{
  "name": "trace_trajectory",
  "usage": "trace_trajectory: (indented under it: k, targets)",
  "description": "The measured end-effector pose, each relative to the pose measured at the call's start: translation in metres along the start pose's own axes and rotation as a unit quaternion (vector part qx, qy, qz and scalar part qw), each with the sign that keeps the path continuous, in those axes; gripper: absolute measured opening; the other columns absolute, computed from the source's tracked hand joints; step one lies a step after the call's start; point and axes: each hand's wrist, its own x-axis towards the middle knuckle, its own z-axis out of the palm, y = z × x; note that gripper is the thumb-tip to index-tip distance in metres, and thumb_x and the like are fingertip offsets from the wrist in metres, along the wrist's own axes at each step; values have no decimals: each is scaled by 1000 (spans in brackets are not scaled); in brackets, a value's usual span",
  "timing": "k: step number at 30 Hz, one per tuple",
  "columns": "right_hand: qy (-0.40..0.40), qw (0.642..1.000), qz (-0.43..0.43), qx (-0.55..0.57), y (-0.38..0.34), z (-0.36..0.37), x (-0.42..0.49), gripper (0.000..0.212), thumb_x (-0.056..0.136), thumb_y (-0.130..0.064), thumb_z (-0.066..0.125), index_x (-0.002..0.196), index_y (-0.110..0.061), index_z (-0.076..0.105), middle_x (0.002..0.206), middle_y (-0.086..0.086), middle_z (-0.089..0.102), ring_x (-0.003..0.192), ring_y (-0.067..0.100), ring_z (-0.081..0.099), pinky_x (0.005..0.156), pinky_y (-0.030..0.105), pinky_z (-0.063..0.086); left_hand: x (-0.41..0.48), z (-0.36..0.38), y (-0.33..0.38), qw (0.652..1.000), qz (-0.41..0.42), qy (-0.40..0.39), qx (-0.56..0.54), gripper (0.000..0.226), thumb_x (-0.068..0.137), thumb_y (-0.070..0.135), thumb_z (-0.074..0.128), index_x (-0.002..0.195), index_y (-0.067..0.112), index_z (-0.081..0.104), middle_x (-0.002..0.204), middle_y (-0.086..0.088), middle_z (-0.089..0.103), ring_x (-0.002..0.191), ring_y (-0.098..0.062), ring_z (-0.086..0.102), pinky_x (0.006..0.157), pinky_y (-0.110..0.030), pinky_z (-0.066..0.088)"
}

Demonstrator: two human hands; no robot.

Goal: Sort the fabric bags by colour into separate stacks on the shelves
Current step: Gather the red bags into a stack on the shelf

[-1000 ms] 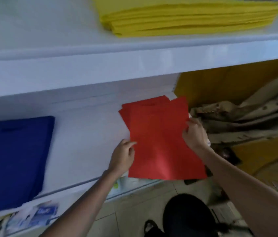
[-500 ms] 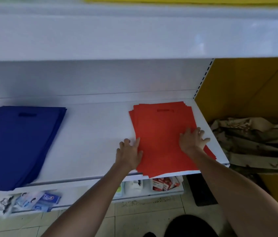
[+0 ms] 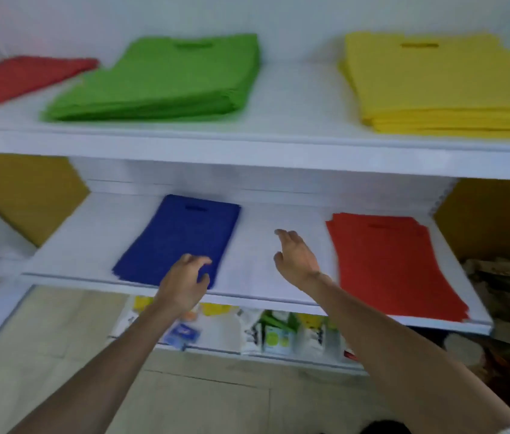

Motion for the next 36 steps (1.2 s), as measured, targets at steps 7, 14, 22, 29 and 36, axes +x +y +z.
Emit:
trace_trajectory:
  k: [7,14,22,29,36]
  targets:
    - [-60,967,-250,7,-261,33,-4,52,91,-9,41,142,-13,32,144,9,32,129,26,36,100,39,40,-111,-171,-136,981,-81,178,6,26,85,5,58,107,15,66,97,-6,63,75,-20,59,73,-31,47]
    - [44,889,-456,-6,-452,1,-4,48,87,-6,46,135,-10,43,137,12,43,120,31,48,94,41,44,-154,-301,-176,942,-92,321,34,29,88,8,55,116,15,61,101,-5,56,80,-18,53,76,-31,45]
    - [92,874,-477,24,-532,-13,51,47,86,-7,46,132,-15,49,128,9,54,103,28,59,84,38,49,-124,-363,-209,927,-95,362,32,29,88,10,54,116,16,61,101,-1,56,85,-12,53,77,-26,45]
    - [76,882,-460,66,-573,-24,124,44,88,-10,50,132,-13,48,118,11,59,104,26,59,86,36,48,-68,-400,-243,934,-94,344,24,30,89,10,54,118,16,59,104,-1,54,88,-13,53,78,-24,44]
    - [90,909,-405,47,-586,-15,184,42,87,-14,49,129,-13,48,115,8,61,105,27,57,86,35,46,-6,-423,-286,939,-59,339,-9,27,89,9,54,114,16,62,105,2,55,88,-11,53,78,-23,44]
